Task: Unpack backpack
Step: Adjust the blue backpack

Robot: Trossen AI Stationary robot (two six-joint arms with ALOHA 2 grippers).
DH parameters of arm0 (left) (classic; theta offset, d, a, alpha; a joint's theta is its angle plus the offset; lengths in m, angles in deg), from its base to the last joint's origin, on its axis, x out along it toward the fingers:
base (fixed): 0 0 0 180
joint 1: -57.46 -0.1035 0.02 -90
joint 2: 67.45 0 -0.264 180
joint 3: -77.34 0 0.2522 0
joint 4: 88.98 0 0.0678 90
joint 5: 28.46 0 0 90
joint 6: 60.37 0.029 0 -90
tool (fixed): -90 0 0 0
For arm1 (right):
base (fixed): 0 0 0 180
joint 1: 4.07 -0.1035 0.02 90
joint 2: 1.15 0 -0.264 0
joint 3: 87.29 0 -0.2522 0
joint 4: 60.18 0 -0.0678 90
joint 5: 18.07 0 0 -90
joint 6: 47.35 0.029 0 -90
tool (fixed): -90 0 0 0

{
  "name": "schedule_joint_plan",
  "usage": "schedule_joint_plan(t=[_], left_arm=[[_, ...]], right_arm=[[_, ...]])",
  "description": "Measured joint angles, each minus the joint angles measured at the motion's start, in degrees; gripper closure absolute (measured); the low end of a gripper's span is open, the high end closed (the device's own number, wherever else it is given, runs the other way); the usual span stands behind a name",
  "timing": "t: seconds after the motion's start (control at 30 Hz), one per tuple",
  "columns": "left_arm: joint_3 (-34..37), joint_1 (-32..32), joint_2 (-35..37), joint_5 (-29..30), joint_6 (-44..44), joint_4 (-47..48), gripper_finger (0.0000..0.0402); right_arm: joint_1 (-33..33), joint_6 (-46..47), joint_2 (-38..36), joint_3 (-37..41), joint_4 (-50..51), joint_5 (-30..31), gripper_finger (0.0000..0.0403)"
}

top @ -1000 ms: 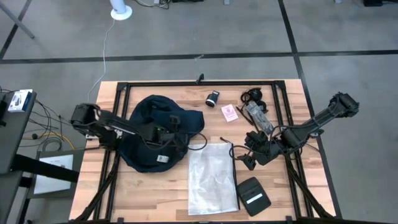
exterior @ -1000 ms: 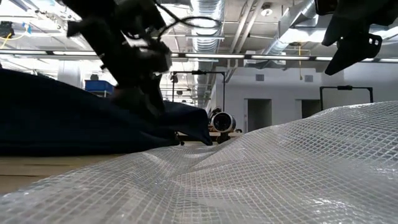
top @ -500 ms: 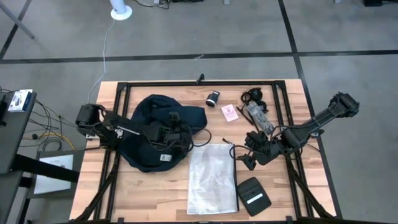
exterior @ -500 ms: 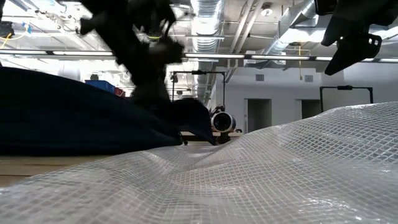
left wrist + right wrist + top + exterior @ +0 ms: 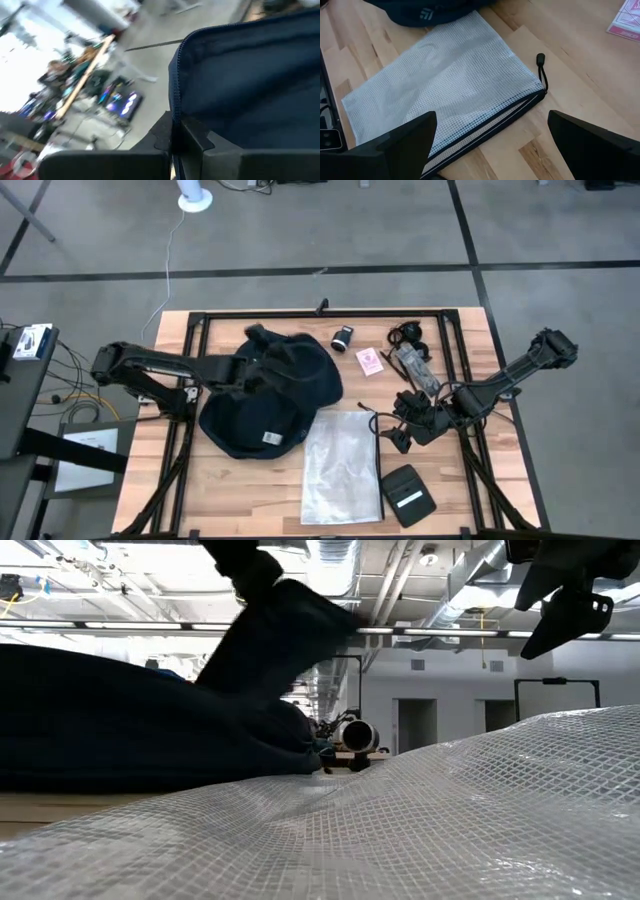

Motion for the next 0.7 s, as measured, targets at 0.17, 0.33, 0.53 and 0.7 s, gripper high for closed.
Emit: schedule_joint_plan(t=[0.17, 0.33, 0.53, 0.7], left_arm=[[0.0, -2.06, 4.21, 6.15, -6.78, 7.02, 0.0398], [0.0, -4.82, 6.85, 7.25, -14.76, 14.28, 0.0398], [0.0, -9.38, 7.45, 3.66, -27.15, 27.68, 0.0398], [0.0, -11.75, 7.5, 2.78, -36.06, 33.64, 0.0388]], right_arm=[[0.0, -0.04, 0.0, -0.02, -0.6, 0.0, 0.0031], [0.0, -0.15, 0.0, -0.02, -0.78, 0.0, 0.0031], [-0.01, -0.15, 0.0, -0.02, -1.67, 0.0, 0.0031], [0.0, -0.15, 0.0, -0.02, -1.97, 0.0, 0.0031]])
